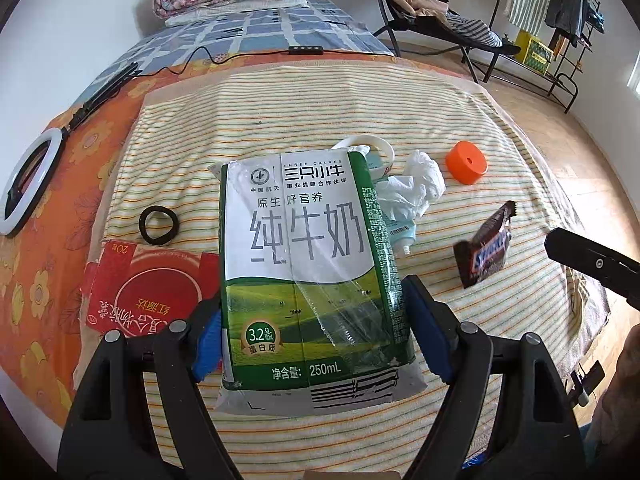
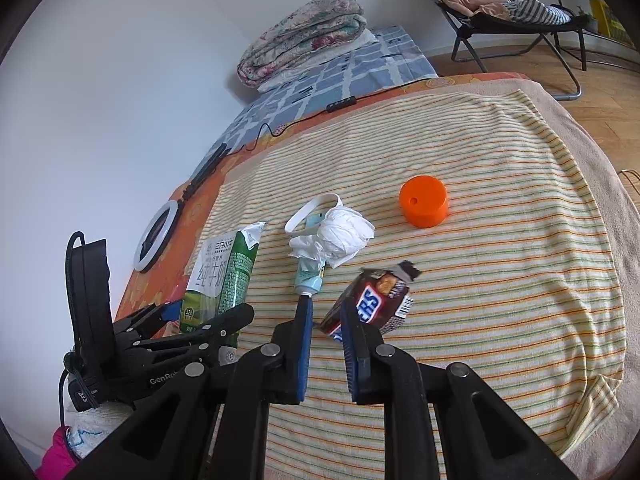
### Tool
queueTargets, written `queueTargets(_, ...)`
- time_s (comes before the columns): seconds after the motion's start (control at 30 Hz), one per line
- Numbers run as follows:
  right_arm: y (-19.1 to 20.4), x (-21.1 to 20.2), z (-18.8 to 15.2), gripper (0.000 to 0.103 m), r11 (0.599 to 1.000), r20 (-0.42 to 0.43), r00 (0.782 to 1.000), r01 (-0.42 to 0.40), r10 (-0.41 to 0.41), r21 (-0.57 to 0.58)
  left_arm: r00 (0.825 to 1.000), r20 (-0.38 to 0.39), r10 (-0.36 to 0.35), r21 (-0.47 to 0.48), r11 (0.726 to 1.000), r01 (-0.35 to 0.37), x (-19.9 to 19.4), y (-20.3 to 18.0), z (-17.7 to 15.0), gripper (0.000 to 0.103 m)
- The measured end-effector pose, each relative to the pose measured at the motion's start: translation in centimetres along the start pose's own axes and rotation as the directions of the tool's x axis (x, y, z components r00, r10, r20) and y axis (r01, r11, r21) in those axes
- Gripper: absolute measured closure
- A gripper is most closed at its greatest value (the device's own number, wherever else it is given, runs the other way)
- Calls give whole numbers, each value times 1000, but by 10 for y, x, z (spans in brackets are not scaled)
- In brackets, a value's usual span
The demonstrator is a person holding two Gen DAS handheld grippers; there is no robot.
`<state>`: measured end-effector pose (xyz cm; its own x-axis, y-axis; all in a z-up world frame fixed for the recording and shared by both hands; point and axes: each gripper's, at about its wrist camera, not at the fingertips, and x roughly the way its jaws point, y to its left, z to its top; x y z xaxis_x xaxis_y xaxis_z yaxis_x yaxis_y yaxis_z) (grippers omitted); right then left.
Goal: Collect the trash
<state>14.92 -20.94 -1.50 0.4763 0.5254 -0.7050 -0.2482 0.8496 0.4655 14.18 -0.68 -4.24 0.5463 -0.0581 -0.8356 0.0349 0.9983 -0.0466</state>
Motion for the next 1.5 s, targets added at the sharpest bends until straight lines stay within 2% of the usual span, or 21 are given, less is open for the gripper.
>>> queueTargets(0.2,5,-3,-4,92,999,0,1000,-4,4,-48,1000,20,3,25,1000,-3,-22,-4,-15,22)
queueTargets(0.23,2,-2,-3,88,999,-15,1000,-22,21,-41,1000,20,0,25,1000,-1,-25,-5,-17,22)
queueTargets(0.27,-2,2,-2,80,999,-38,999,-8,6,-34,1000,21,-3,27,1000,3,-27,-5,-19,22)
queueTargets(0.33,-15,6,0,16,997,-47,996,76,-76,4,1000,27,-4,35,999,3,-31,-6,-21,22)
queueTargets(0.37,-22,6,1,8,996,-31,995,91,-90,25,1000,31,-2,38,999,1,-33,-6,-22,22)
queueTargets(0.4,-30,9,1,10,995,-24,996,87,-86,45,999,35,0,40,999,-2,-35,-5,-22,22)
queueTargets(0.5,-52,31,6,28,988,-92,995,59,-46,141,999,37,-3,28,1000,2,-37,-2,-22,22)
queueTargets(0.6,-72,53,6,28,966,-110,993,74,-48,248,999,35,-9,21,1000,8,-38,1,-23,22)
queueTargets(0.7,-71,62,13,28,968,-65,995,90,-77,235,999,38,-9,27,1000,8,-40,2,-24,22)
queueTargets(0.77,-63,70,21,40,977,-59,995,91,-81,192,999,39,-11,29,1000,10,-41,4,-25,22)
queueTargets(0.83,-56,80,23,75,984,-80,993,96,-85,152,999,39,-12,29,1000,11,-41,3,-25,22)
queueTargets(0.9,-52,84,22,80,986,-76,992,110,-101,125,999,42,-11,32,999,10,-43,5,-27,22)
queueTargets(1.0,-49,82,18,99,989,-78,992,102,-94,111,999,44,-12,32,999,11,-46,6,-30,22)
queueTargets(1.1,-45,70,17,101,990,-40,995,100,-97,95,999,44,-12,33,999,10,-47,7,-31,22)
queueTargets(1.2,-40,60,19,100,994,-14,998,68,-67,89,999,46,-12,33,999,10,-48,8,-32,22)
queueTargets(1.3,-40,60,19,72,992,-29,999,47,-44,119,999,48,-13,34,999,12,-49,9,-33,22)
queueTargets(1.37,-37,63,19,72,990,-33,995,96,-93,102,999,52,-15,35,999,13,-52,9,-35,22)
queueTargets(1.4,-35,67,18,58,987,-51,991,127,-123,94,998,53,-15,36,999,13,-53,10,-35,22)
queueTargets(1.43,-35,73,19,28,983,-76,986,154,-147,101,998,55,-16,36,999,14,-55,9,-36,22)
queueTargets(1.47,-35,76,18,21,982,-81,986,152,-143,116,998,56,-16,36,999,14,-55,9,-36,22)
queueTargets(1.5,-36,78,17,22,983,-71,990,134,-126,125,998,56,-15,36,999,13,-56,10,-36,22)
